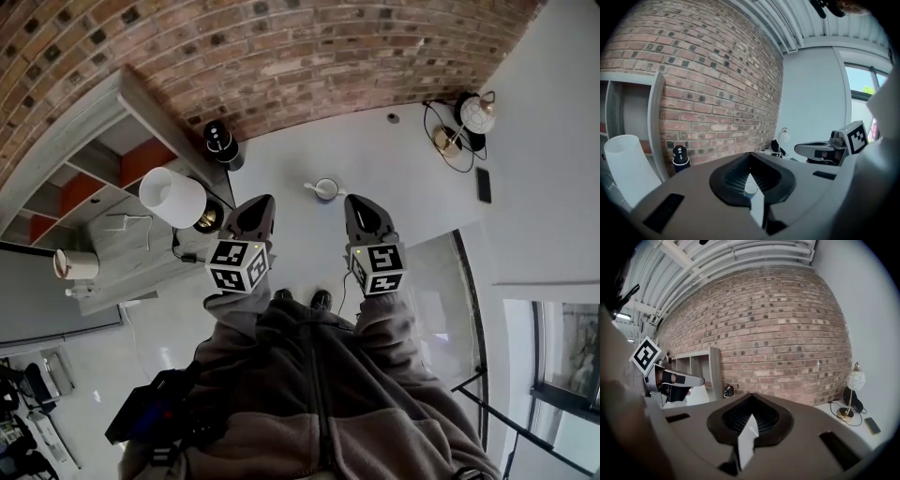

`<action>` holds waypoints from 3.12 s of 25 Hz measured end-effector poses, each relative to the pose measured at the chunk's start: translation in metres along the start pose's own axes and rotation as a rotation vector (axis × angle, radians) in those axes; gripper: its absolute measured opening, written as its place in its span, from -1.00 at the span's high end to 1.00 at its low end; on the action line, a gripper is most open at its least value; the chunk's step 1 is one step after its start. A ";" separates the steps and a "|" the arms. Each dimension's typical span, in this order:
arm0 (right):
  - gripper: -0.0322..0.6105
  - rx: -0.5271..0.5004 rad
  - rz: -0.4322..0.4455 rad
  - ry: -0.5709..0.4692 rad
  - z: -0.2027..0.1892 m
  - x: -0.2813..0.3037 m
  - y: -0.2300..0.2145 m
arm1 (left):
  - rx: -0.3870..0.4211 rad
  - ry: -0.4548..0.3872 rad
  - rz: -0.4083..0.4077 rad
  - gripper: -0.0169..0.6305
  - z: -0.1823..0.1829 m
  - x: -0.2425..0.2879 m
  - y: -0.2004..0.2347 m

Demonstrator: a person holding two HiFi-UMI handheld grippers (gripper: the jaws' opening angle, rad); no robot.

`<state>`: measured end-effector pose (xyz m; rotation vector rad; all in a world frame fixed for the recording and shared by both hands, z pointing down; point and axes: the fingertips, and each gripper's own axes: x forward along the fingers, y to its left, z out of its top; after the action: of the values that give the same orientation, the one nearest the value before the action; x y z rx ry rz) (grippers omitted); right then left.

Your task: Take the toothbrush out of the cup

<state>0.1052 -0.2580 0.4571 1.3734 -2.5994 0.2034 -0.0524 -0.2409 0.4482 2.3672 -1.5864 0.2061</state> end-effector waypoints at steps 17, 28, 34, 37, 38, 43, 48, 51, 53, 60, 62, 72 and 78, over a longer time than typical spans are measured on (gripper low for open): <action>0.89 -0.052 0.086 0.377 -0.122 0.058 0.029 | -0.134 0.310 -0.042 0.93 -0.130 0.031 0.032; 0.89 -0.097 0.146 0.493 -0.181 0.104 0.019 | -0.190 0.407 -0.035 0.93 -0.187 0.044 0.053; 0.75 -0.099 0.172 0.526 -0.199 0.131 0.010 | -0.210 0.441 -0.030 0.93 -0.203 0.054 0.063; 0.73 -0.127 0.207 0.530 -0.206 0.145 0.011 | -0.217 0.458 -0.031 0.93 -0.211 0.057 0.067; 0.73 -0.143 0.212 0.534 -0.209 0.149 0.010 | -0.218 0.463 -0.029 0.93 -0.213 0.058 0.069; 0.72 -0.221 0.219 0.562 -0.225 0.168 0.002 | -0.225 0.479 -0.019 0.93 -0.221 0.059 0.072; 0.62 -0.266 0.231 0.586 -0.240 0.182 -0.002 | -0.236 0.476 0.000 0.93 -0.225 0.056 0.079; 0.62 -0.289 0.222 0.580 -0.241 0.188 -0.004 | -0.240 0.481 0.010 0.93 -0.228 0.054 0.083; 0.62 -0.303 0.222 0.584 -0.242 0.191 -0.004 | -0.242 0.483 0.019 0.93 -0.229 0.053 0.086; 0.69 -0.315 0.216 0.585 -0.245 0.195 -0.006 | -0.245 0.479 0.030 0.93 -0.230 0.053 0.088; 0.73 -0.335 0.215 0.583 -0.244 0.195 -0.007 | -0.241 0.480 0.031 0.93 -0.230 0.052 0.088; 0.75 -0.363 0.134 0.457 -0.186 0.184 -0.018 | -0.212 0.425 0.022 0.93 -0.200 0.058 0.085; 0.75 -0.249 0.041 0.375 -0.123 0.154 -0.030 | -0.171 0.323 -0.014 0.93 -0.151 0.074 0.067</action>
<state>0.0580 -0.3720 0.6132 1.0793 -2.2556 0.1227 -0.0797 -0.2828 0.6216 2.0912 -1.3762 0.4099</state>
